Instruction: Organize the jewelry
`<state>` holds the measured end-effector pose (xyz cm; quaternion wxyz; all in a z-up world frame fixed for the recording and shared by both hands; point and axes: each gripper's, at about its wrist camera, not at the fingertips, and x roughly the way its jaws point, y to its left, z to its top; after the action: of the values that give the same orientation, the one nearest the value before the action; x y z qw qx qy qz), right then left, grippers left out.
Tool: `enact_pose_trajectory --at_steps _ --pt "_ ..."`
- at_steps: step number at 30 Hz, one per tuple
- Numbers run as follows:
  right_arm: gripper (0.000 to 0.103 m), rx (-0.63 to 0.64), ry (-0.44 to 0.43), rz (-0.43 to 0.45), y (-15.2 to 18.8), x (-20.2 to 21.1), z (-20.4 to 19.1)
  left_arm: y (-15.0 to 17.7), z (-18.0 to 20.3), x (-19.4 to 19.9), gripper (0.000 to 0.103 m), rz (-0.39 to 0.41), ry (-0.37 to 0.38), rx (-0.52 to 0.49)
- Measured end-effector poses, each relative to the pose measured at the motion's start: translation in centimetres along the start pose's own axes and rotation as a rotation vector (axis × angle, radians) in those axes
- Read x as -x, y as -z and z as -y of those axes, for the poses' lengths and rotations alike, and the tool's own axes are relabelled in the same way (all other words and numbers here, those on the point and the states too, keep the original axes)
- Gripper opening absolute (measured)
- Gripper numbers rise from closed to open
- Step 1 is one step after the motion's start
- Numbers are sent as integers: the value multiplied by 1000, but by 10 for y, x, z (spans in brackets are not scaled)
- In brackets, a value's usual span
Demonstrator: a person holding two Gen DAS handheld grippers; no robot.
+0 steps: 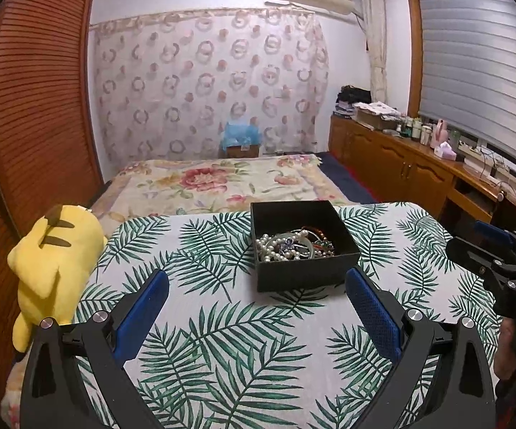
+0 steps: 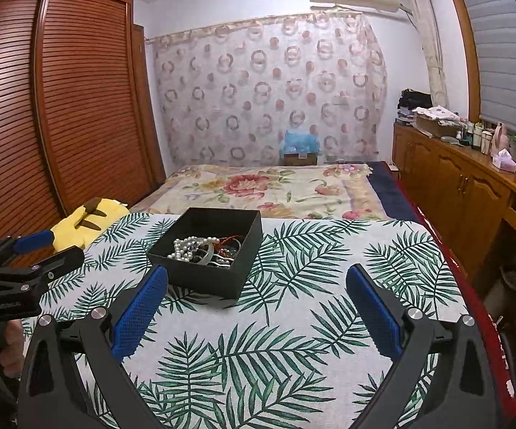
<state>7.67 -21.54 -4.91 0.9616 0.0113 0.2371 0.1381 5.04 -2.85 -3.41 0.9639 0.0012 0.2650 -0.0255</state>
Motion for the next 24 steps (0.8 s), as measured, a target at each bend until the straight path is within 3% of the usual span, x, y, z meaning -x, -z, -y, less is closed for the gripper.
enact_pose_trajectory --at_steps 24 --pt "101 -11 -10 -1 -1 -1 3 -4 6 8 95 21 7 -2"
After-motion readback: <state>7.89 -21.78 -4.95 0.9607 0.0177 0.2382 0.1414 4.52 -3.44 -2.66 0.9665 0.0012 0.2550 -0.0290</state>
